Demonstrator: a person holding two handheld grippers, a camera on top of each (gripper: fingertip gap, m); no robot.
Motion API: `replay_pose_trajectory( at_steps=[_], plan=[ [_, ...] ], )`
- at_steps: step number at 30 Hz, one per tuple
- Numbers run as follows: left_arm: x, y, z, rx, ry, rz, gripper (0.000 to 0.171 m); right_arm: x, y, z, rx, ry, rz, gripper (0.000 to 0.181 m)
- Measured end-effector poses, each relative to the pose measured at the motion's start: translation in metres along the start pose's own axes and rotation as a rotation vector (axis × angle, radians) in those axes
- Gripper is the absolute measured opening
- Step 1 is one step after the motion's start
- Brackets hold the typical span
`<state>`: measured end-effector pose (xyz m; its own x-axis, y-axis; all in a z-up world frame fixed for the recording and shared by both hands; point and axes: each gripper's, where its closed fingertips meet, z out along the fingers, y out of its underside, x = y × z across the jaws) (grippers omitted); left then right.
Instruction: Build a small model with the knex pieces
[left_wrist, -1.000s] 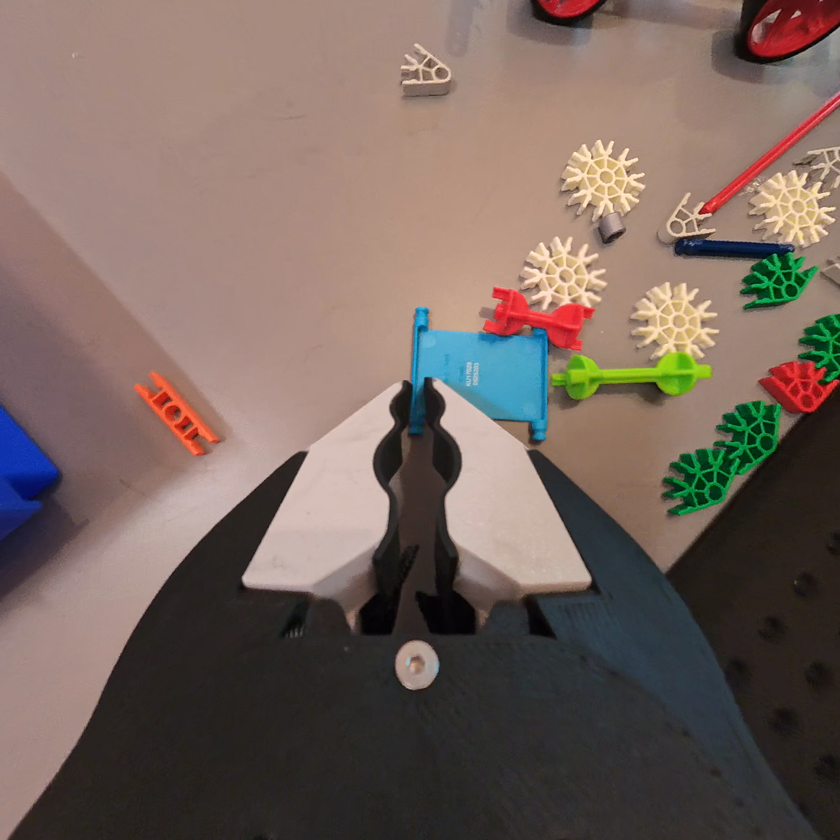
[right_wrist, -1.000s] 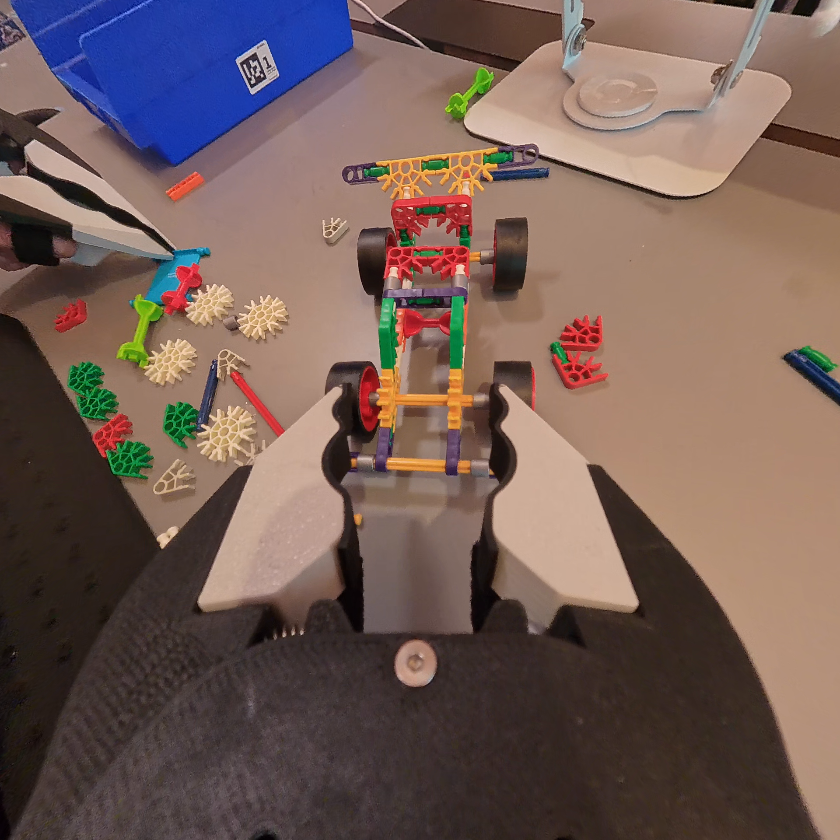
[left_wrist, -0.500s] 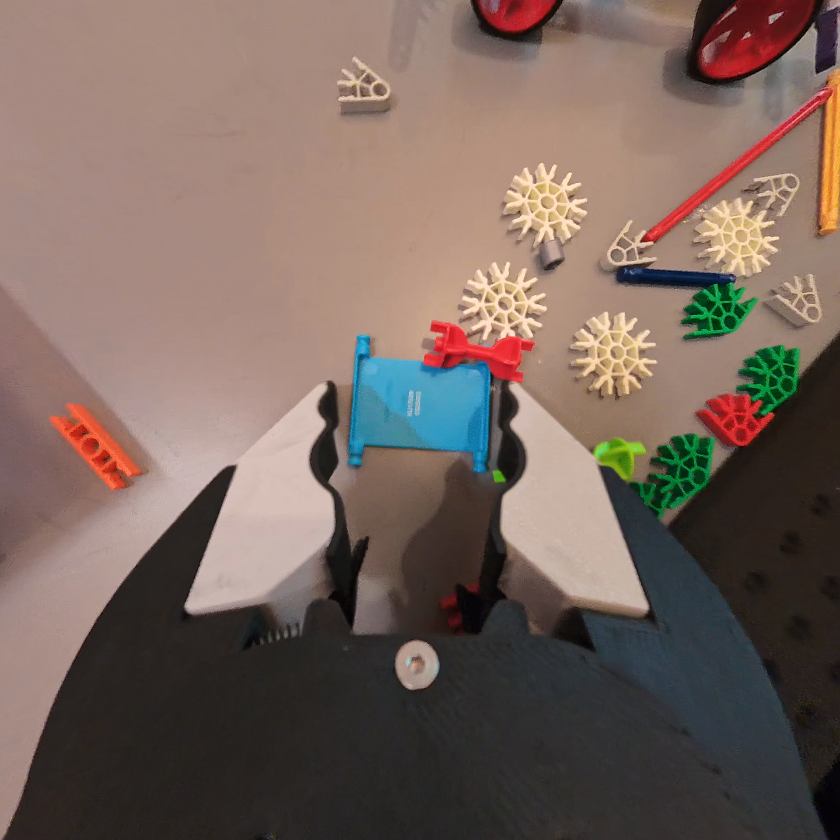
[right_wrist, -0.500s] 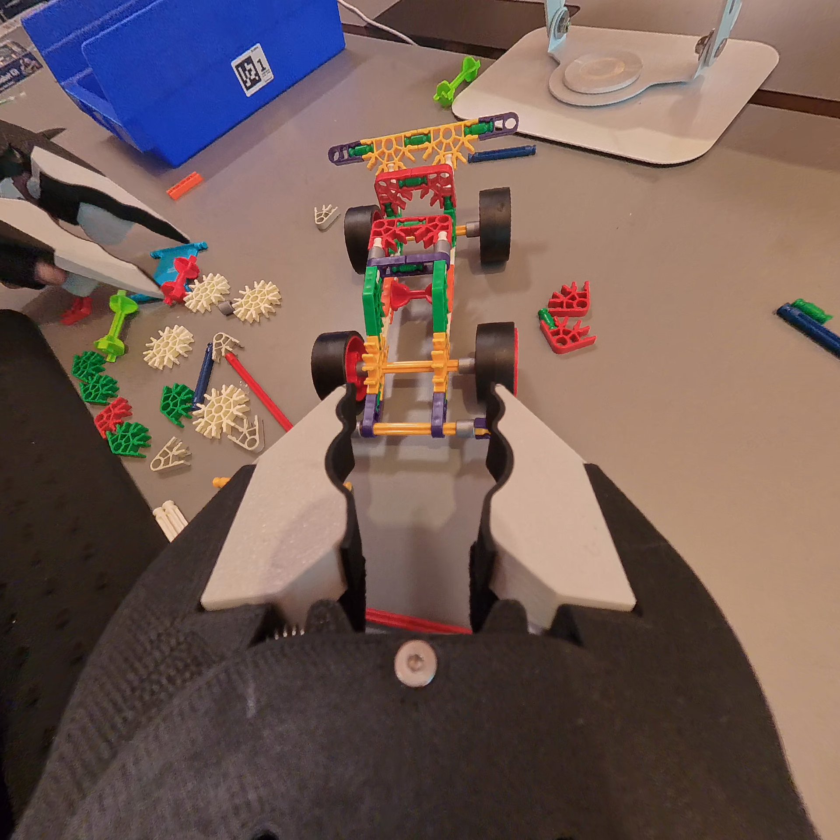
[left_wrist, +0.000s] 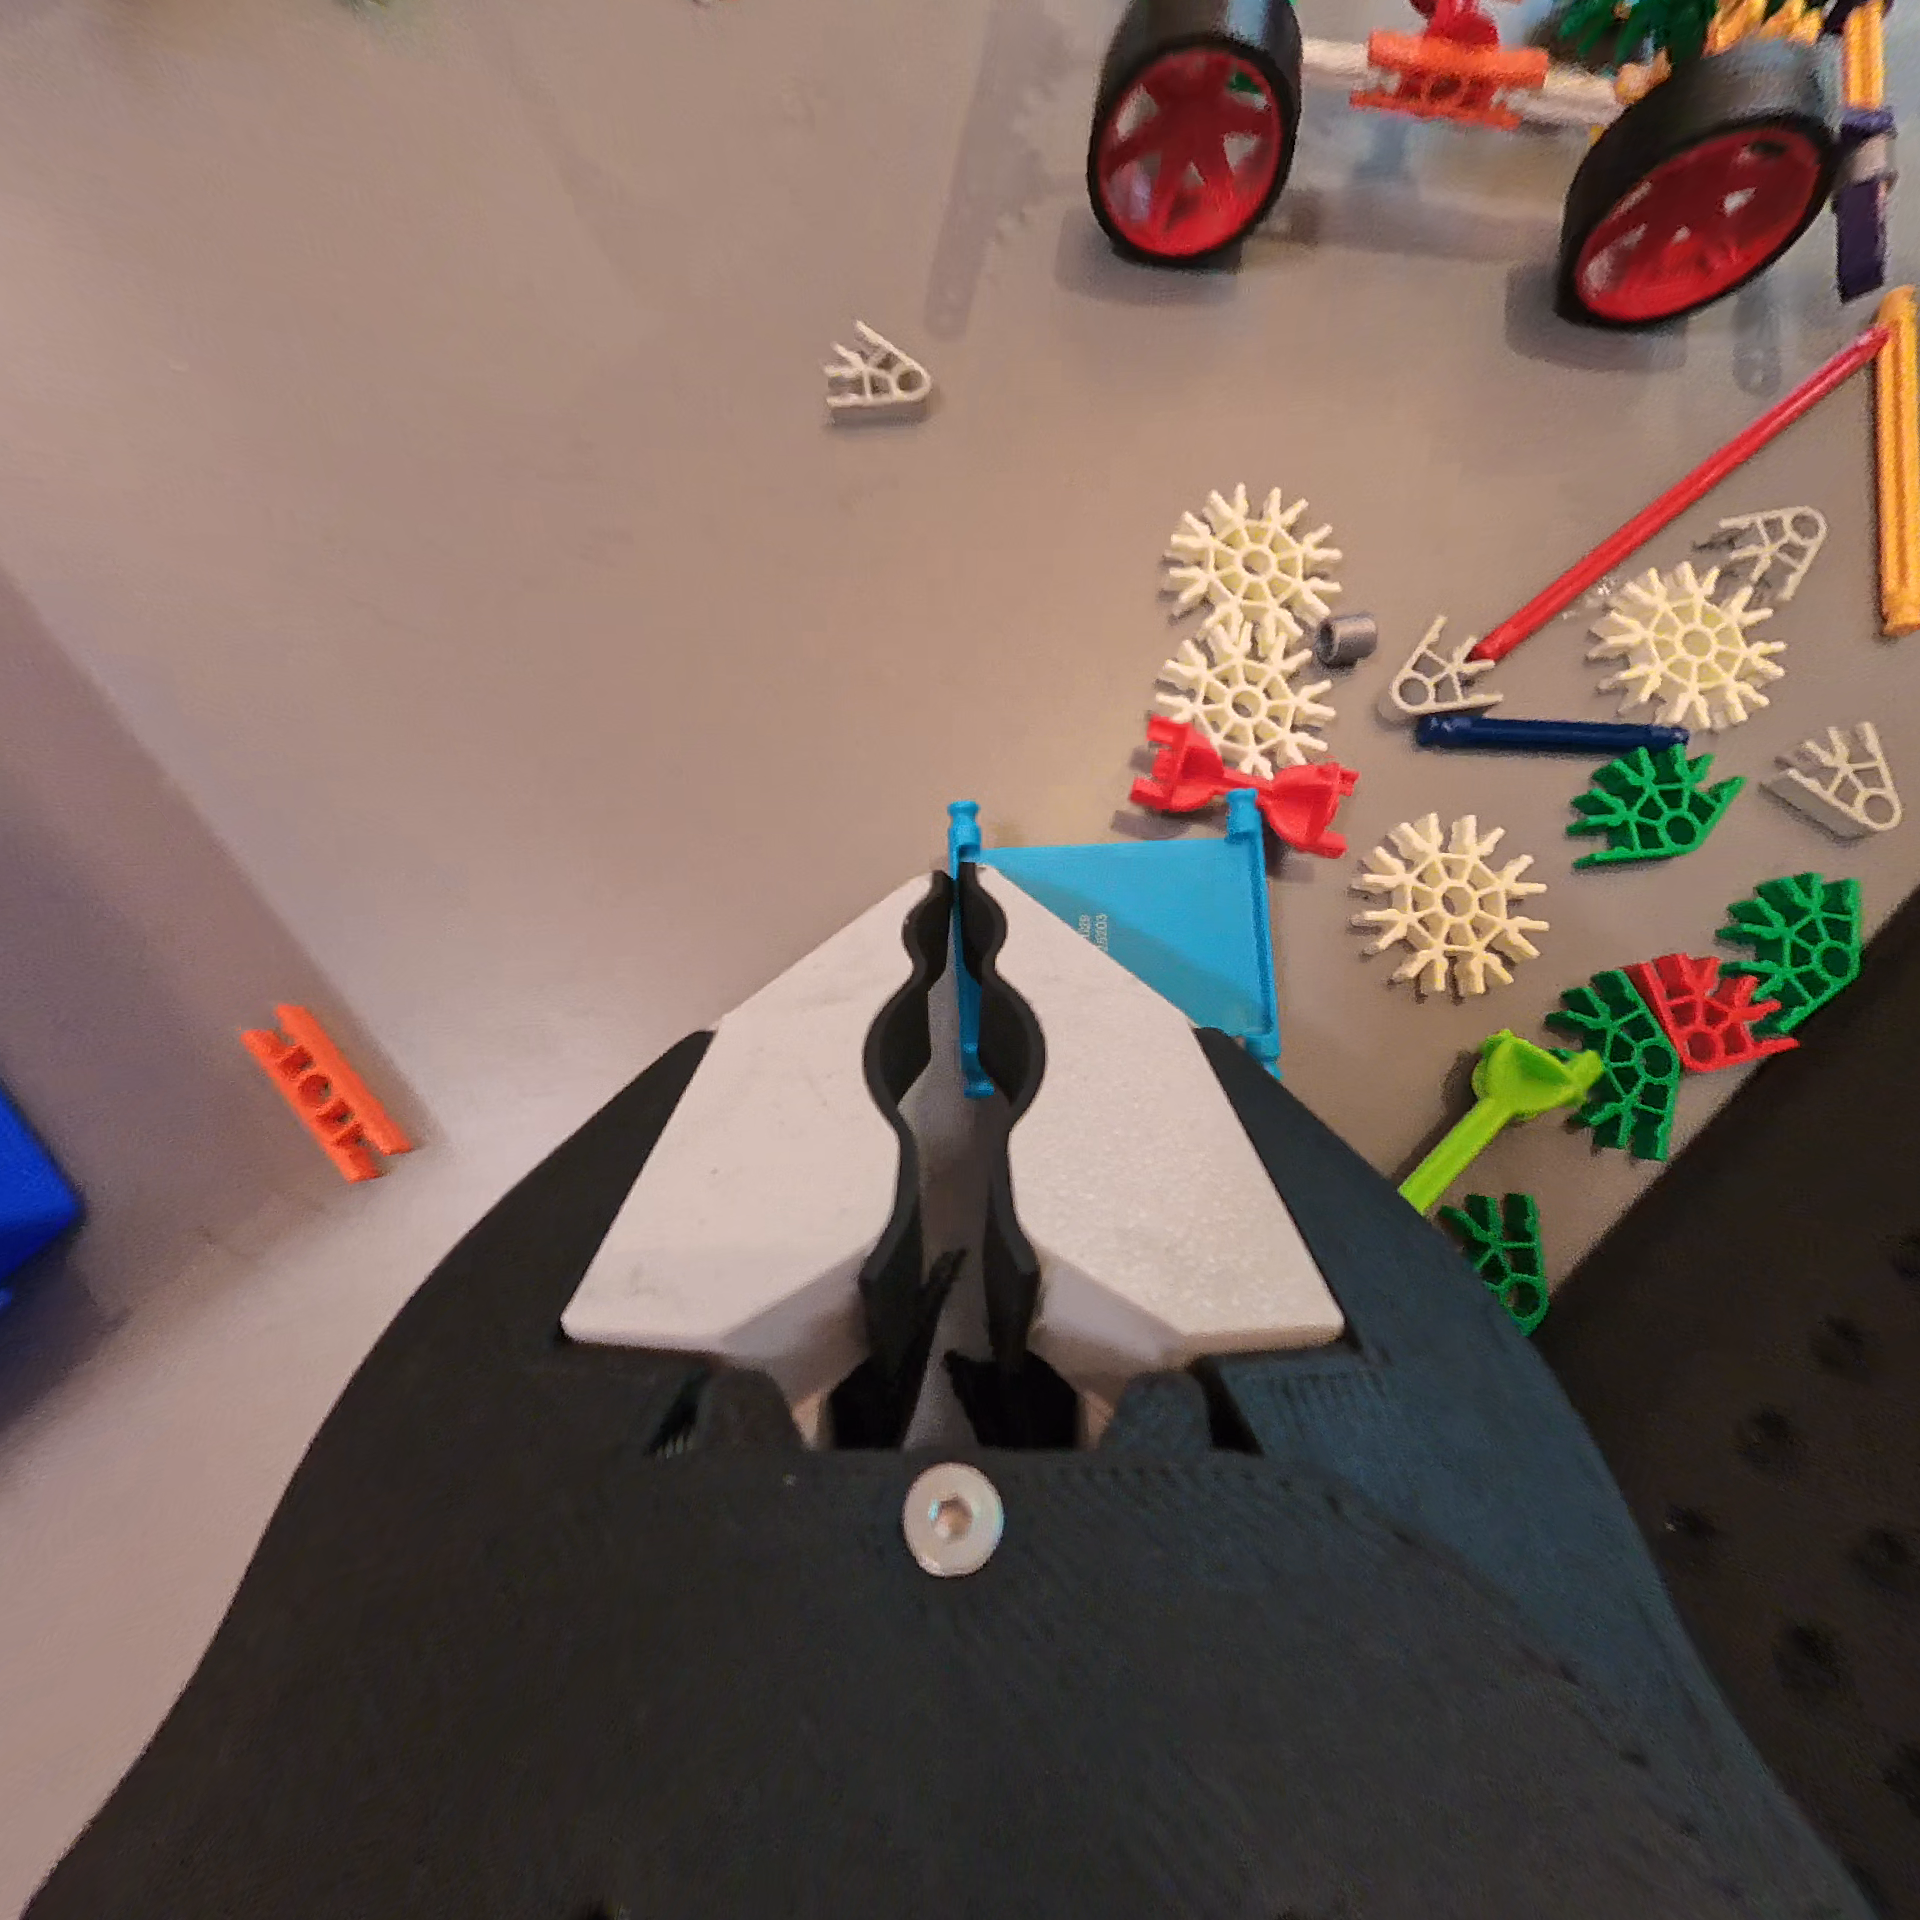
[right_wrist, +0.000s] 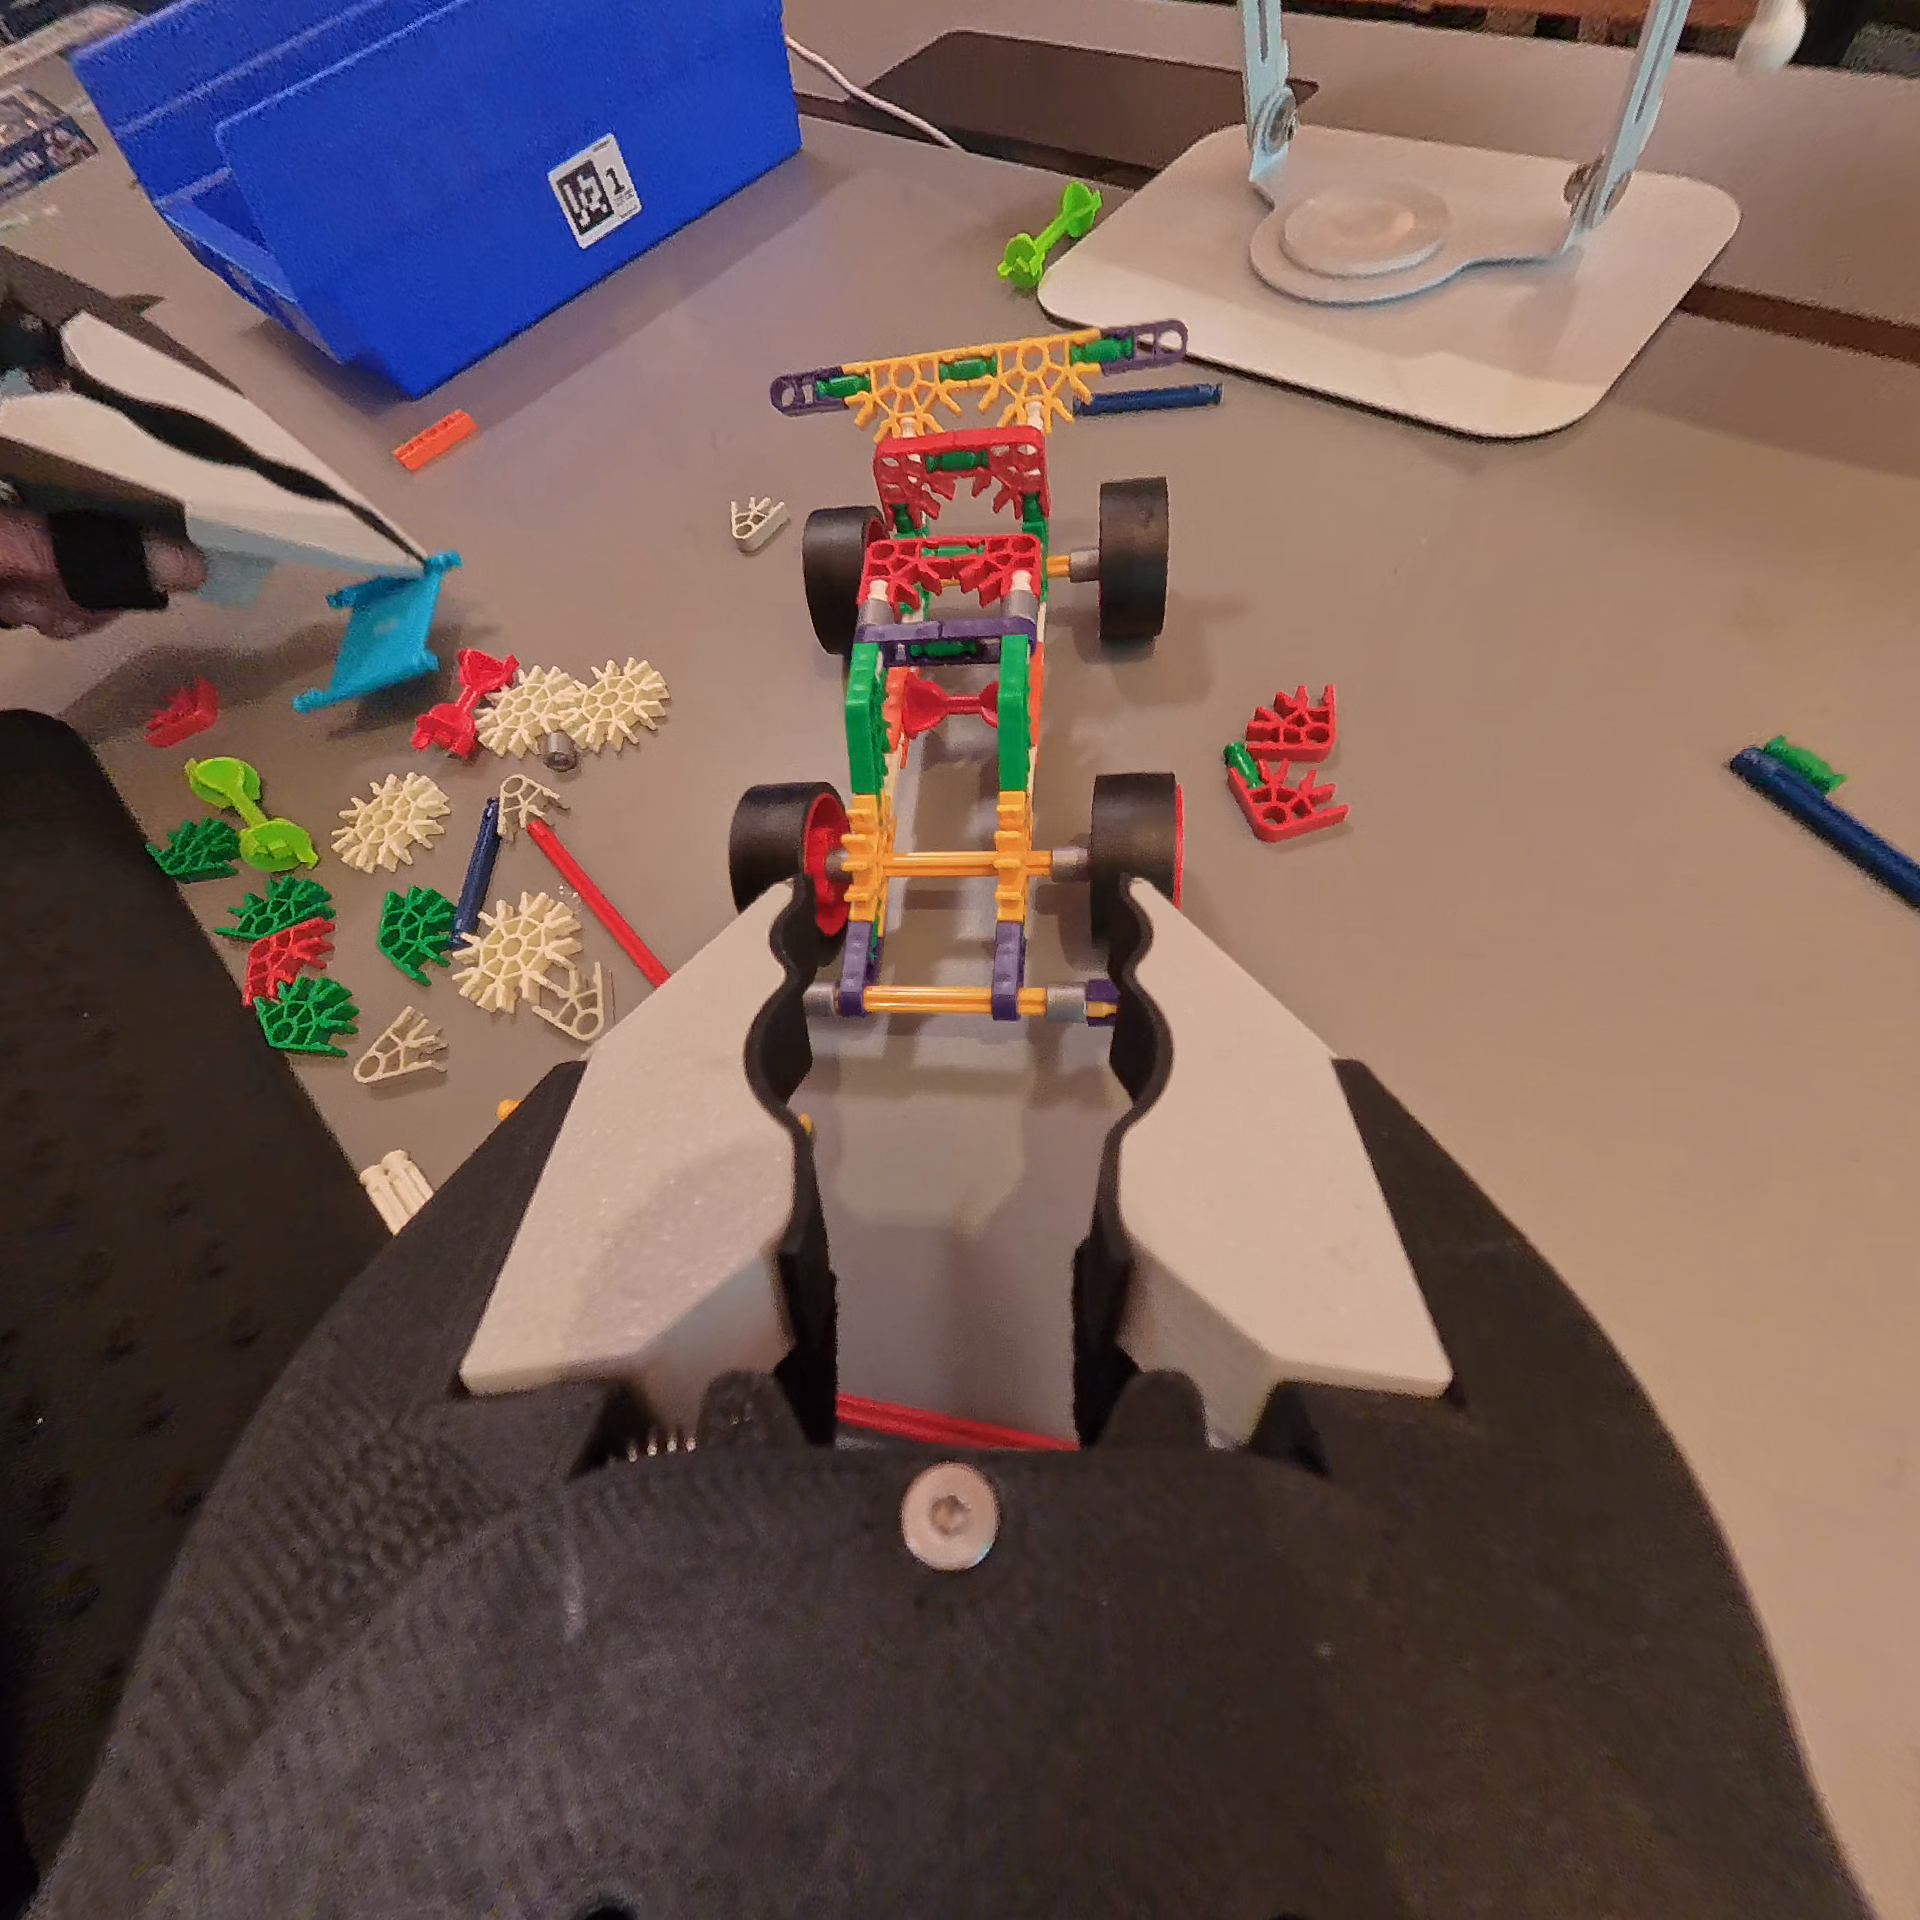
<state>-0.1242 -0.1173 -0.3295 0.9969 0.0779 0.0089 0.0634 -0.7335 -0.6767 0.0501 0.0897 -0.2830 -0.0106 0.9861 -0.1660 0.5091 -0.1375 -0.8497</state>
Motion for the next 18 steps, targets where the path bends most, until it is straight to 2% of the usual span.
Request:
replay_pose_trajectory(
  at_steps=[3, 6, 9, 12, 15, 18],
  plan=[
    [-0.013, -0.008, -0.014, 0.046, -0.017, -0.024, 0.000, -0.014, -0.007, -0.002, -0.006, -0.016, -0.063, 0.055],
    [-0.023, -0.004, -0.023, 0.049, -0.027, -0.031, 0.000, -0.051, -0.014, 0.001, -0.028, -0.089, -0.164, 0.054],
    [-0.030, -0.004, -0.035, 0.064, -0.045, -0.029, 0.000, -0.101, -0.011, 0.018, -0.100, -0.235, -0.156, 0.062],
    [-0.044, -0.014, -0.057, 0.110, -0.078, -0.032, 0.000, -0.137, -0.008, 0.043, -0.133, -0.284, -0.208, 0.060],
    [-0.085, -0.034, -0.096, 0.151, -0.200, 0.010, 0.000, -0.164, -0.008, 0.058, -0.148, -0.328, -0.255, 0.060],
    [-0.155, -0.054, -0.142, 0.214, -0.363, -0.041, 0.000, -0.172, -0.008, 0.063, -0.150, -0.333, -0.257, 0.059]
  ],
)
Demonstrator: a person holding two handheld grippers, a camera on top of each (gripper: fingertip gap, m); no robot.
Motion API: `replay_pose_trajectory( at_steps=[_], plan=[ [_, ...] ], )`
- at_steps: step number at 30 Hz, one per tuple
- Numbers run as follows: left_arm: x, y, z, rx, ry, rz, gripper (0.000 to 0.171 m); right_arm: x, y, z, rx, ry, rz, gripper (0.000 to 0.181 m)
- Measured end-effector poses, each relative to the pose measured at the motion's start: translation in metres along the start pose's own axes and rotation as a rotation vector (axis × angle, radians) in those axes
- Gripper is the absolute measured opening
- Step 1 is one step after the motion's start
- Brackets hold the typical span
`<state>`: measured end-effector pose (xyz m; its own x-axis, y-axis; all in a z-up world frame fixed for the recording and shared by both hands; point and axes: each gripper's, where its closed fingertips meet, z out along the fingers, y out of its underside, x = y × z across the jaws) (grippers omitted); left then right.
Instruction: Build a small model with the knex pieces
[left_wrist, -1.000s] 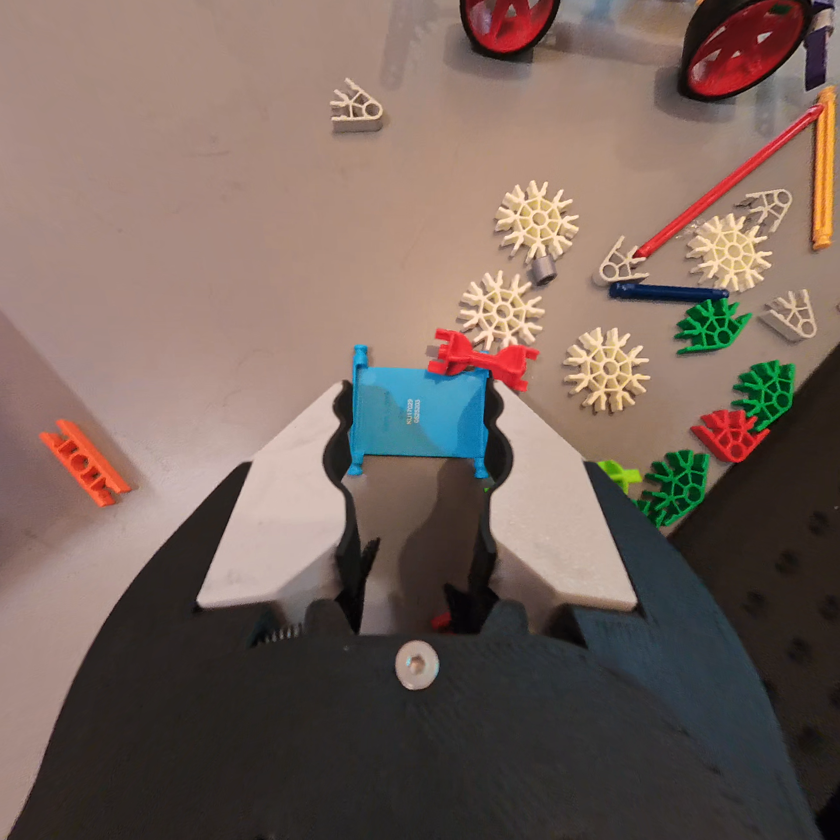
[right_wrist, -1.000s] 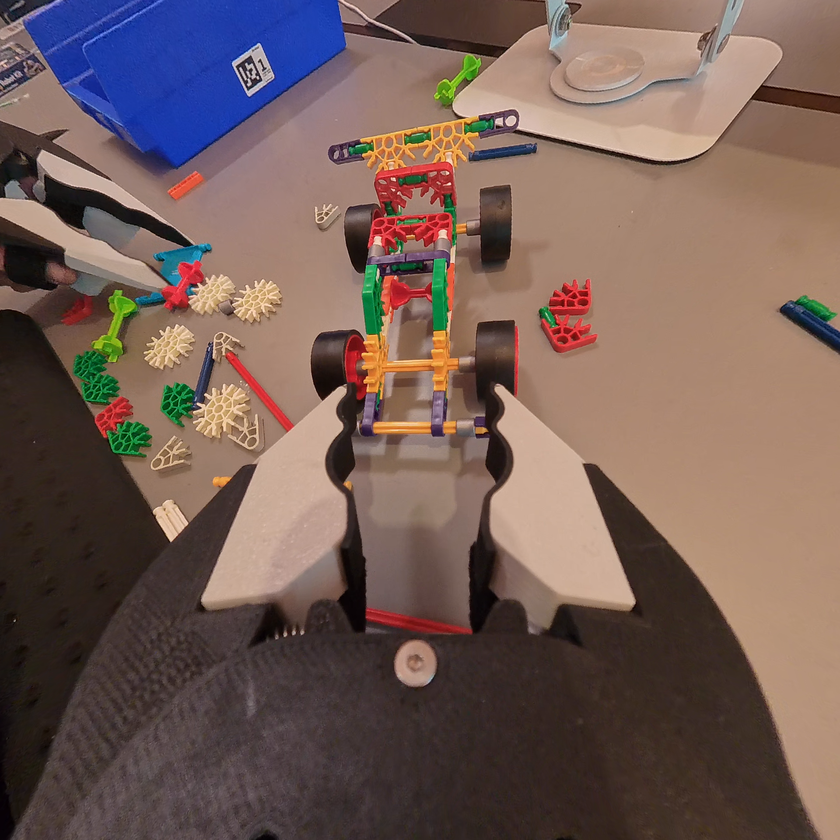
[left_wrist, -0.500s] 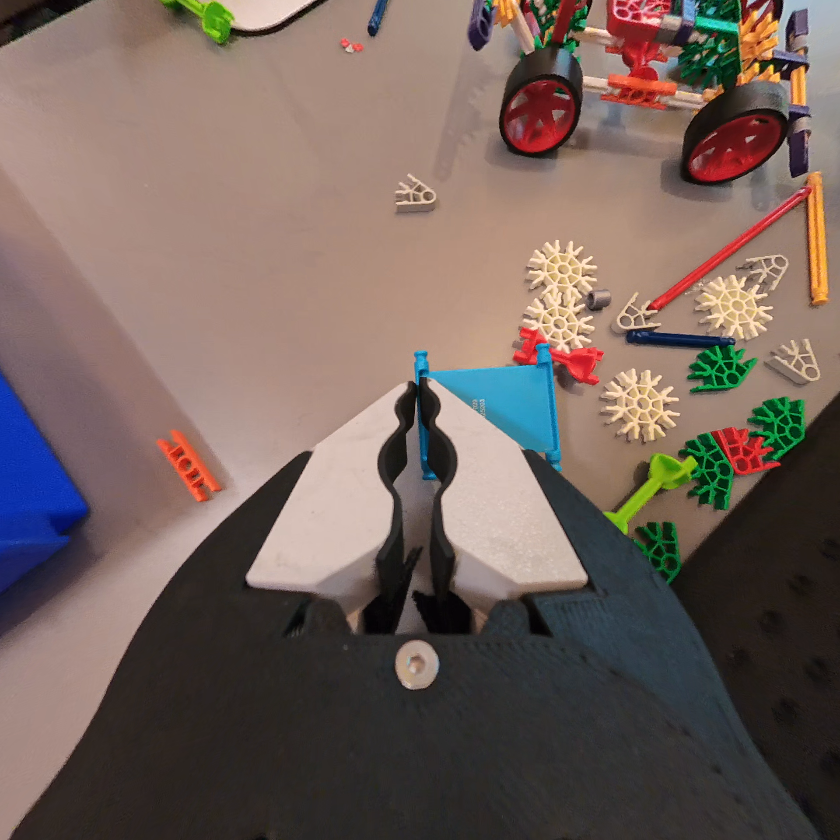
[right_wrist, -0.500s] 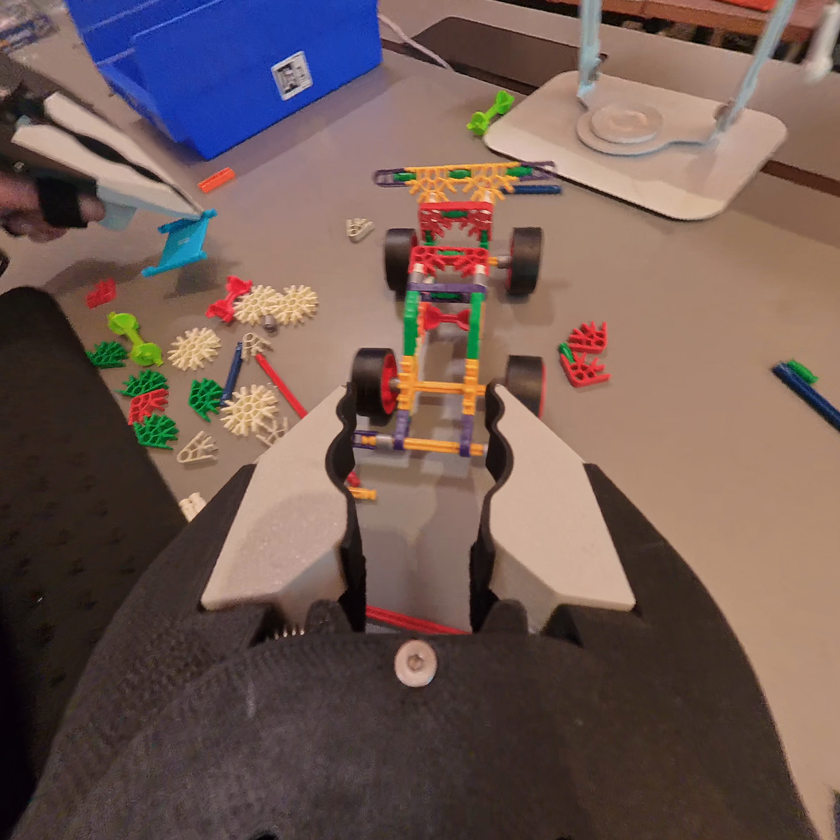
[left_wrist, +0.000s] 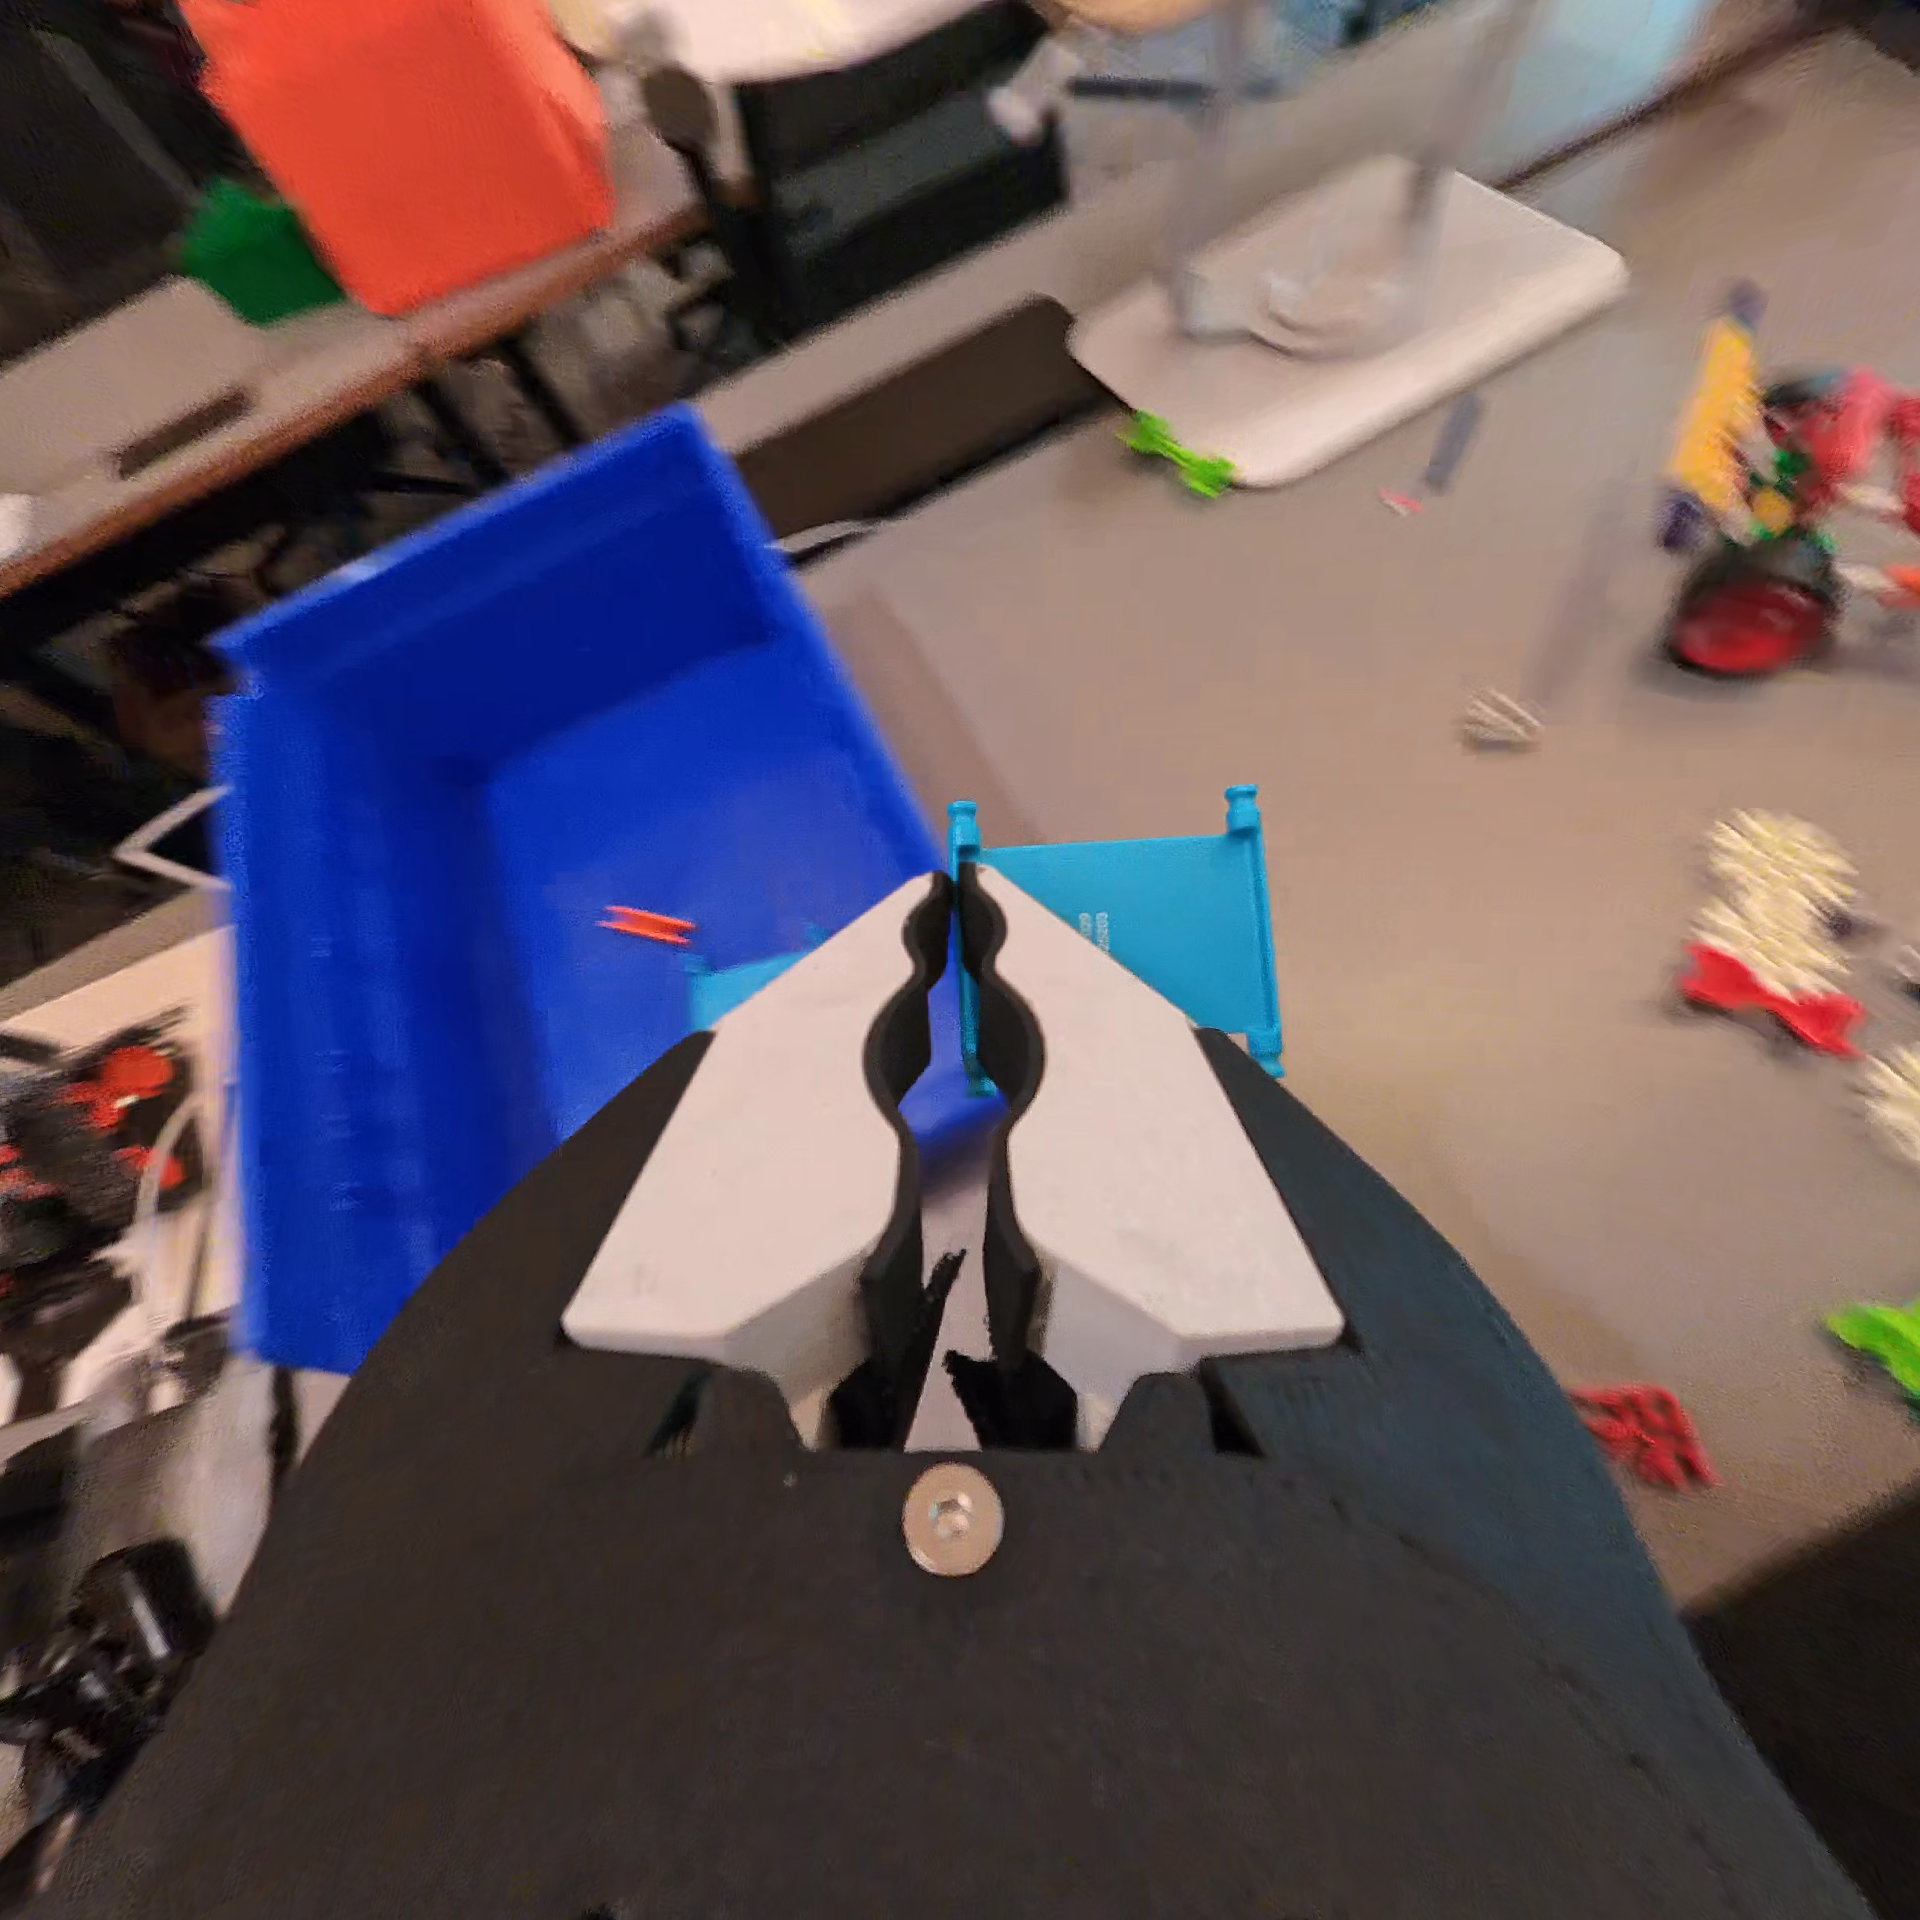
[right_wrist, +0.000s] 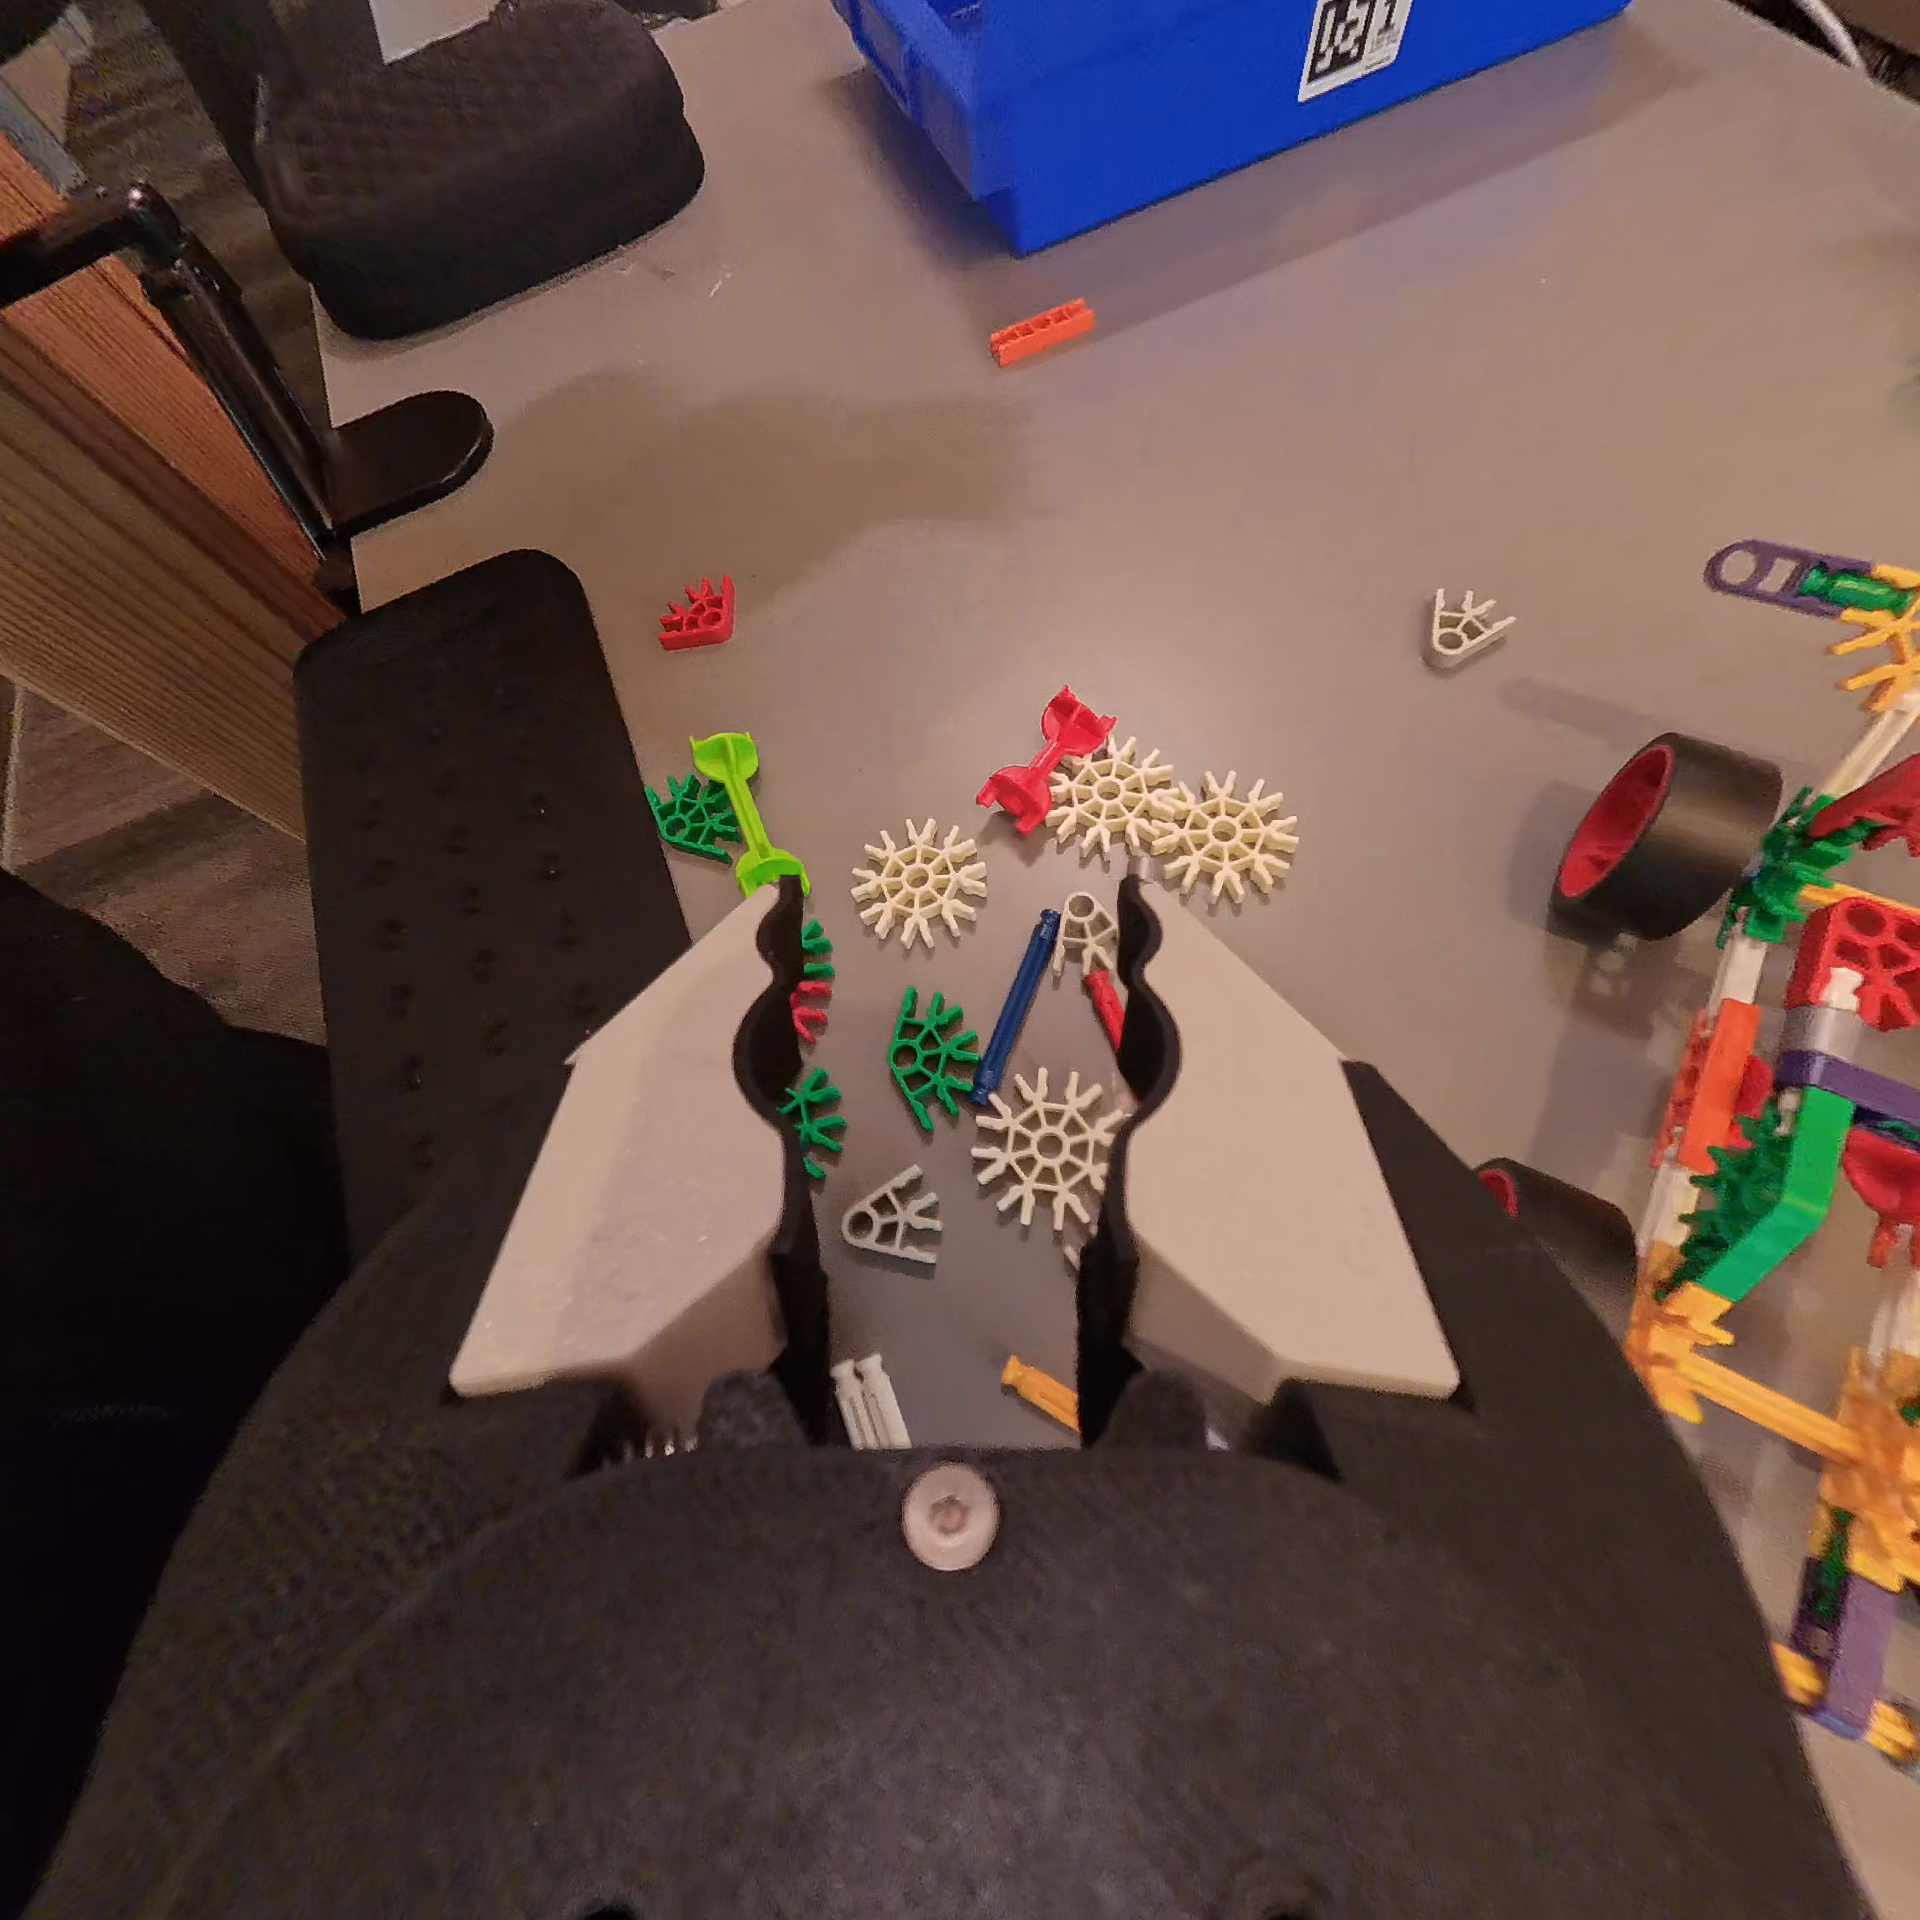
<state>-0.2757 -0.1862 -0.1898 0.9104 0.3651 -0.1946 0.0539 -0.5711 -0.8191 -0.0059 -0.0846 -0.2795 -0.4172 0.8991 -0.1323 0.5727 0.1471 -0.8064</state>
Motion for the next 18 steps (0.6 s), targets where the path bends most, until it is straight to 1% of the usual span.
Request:
replay_pose_trajectory(
  at_steps=[1, 2, 3, 4, 6, 7, 8, 9, 10, 11, 13, 14, 15, 16, 17, 18],
  plan=[
    [-0.024, -0.006, 0.000, 0.017, -0.031, -0.028, 0.000, 0.000, 0.001, 0.002, -0.004, -0.003, 0.018, 0.059],
    [-0.050, -0.002, 0.004, -0.004, -0.070, -0.054, 0.000, 0.002, 0.003, 0.004, -0.014, 0.004, 0.035, 0.060],
    [-0.072, 0.008, 0.010, -0.049, -0.100, -0.083, 0.000, 0.006, 0.005, 0.007, -0.029, 0.021, 0.049, 0.064],
    [-0.086, 0.016, 0.018, -0.066, -0.086, -0.122, 0.000, 0.009, 0.008, 0.012, -0.048, 0.033, 0.057, 0.067],
    [-0.109, 0.032, 0.035, -0.085, -0.089, -0.180, 0.000, 0.016, 0.015, 0.022, -0.110, 0.060, 0.068, 0.080],
    [-0.115, 0.040, 0.043, -0.103, -0.080, -0.187, 0.000, 0.021, 0.017, 0.027, -0.135, 0.080, 0.072, 0.080],
    [-0.115, 0.047, 0.050, -0.119, -0.047, -0.214, 0.004, 0.024, 0.018, 0.031, -0.148, 0.095, 0.075, 0.079],
    [-0.120, 0.053, 0.053, -0.146, -0.066, -0.233, 0.023, 0.028, 0.017, 0.036, -0.153, 0.110, 0.078, 0.079],
    [-0.123, 0.057, 0.053, -0.168, -0.100, -0.220, 0.040, 0.032, 0.018, 0.040, -0.163, 0.122, 0.086, 0.080],
    [-0.123, 0.054, 0.049, -0.166, -0.127, -0.190, 0.045, 0.036, 0.018, 0.045, -0.176, 0.127, 0.095, 0.080],
    [-0.105, 0.040, 0.038, -0.129, -0.137, -0.116, 0.054, 0.043, 0.018, 0.055, -0.196, 0.139, 0.109, 0.086],
    [-0.087, 0.031, 0.031, -0.106, -0.117, -0.081, 0.055, 0.046, 0.019, 0.060, -0.213, 0.146, 0.120, 0.091],
    [-0.065, 0.020, 0.026, -0.067, -0.085, -0.042, 0.055, 0.046, 0.019, 0.063, -0.230, 0.140, 0.127, 0.093],
    [-0.034, 0.010, 0.023, -0.028, -0.011, -0.016, 0.055, 0.047, 0.018, 0.064, -0.231, 0.136, 0.122, 0.092],
    [0.006, 0.004, 0.022, -0.013, 0.103, 0.002, 0.054, 0.049, 0.015, 0.061, -0.211, 0.148, 0.114, 0.089],
    [0.048, 0.005, 0.025, -0.030, 0.217, 0.028, 0.056, 0.052, 0.013, 0.057, -0.187, 0.155, 0.117, 0.084]
  ],
)
